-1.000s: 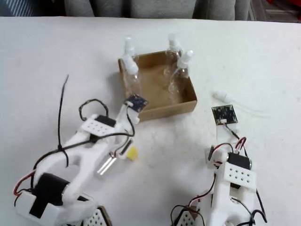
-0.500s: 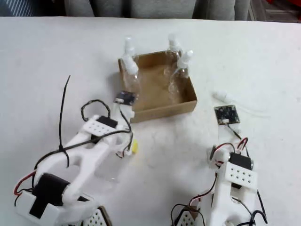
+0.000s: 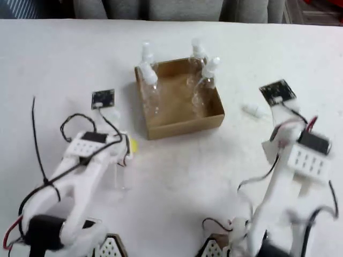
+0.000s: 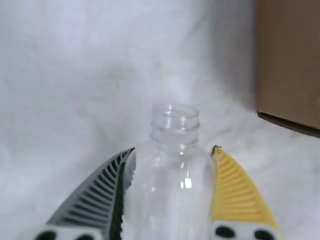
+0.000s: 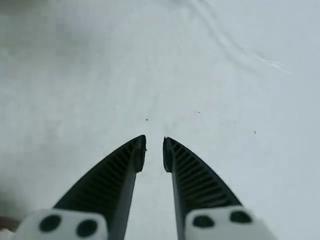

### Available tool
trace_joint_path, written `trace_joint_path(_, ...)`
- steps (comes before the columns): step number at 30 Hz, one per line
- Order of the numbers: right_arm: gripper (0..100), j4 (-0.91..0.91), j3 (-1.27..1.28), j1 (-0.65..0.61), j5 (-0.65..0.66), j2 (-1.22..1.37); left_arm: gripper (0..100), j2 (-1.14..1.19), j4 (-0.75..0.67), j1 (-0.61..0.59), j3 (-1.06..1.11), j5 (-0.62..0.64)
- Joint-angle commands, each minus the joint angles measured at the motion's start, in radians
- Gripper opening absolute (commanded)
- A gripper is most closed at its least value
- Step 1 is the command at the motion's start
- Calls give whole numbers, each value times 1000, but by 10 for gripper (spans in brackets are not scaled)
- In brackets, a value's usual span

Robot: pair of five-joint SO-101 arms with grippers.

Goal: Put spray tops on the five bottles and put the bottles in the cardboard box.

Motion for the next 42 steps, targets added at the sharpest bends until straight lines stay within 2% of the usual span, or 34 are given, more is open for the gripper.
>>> trace_joint_path(1, 36, 142, -310, -16, 164, 245, 20, -79, -66, -13, 26, 6)
trace_joint_path(6, 36, 260, -640, -24, 328, 532, 20, -77, -68, -18, 23, -3)
trace_joint_path(8, 36, 291, -740, -38, 358, 627, 20, -77, -64, -18, 23, -60)
trace_joint_path(11, 56, 332, -873, -76, 361, 740, 20, -79, -61, -16, 23, -107)
trace_joint_path(18, 191, 364, -1083, -148, 365, 918, 20, -79, -64, -12, 25, -114)
trace_joint_path(24, 197, 361, -1178, -166, 450, 1076, 20, -79, -68, -12, 25, -115)
trace_joint_path(36, 197, 343, -1557, -162, 451, 1400, 20, -79, -68, -10, 25, -115)
trace_joint_path(42, 195, 355, -1648, -163, 471, 1486, 20, -79, -68, -10, 25, -115)
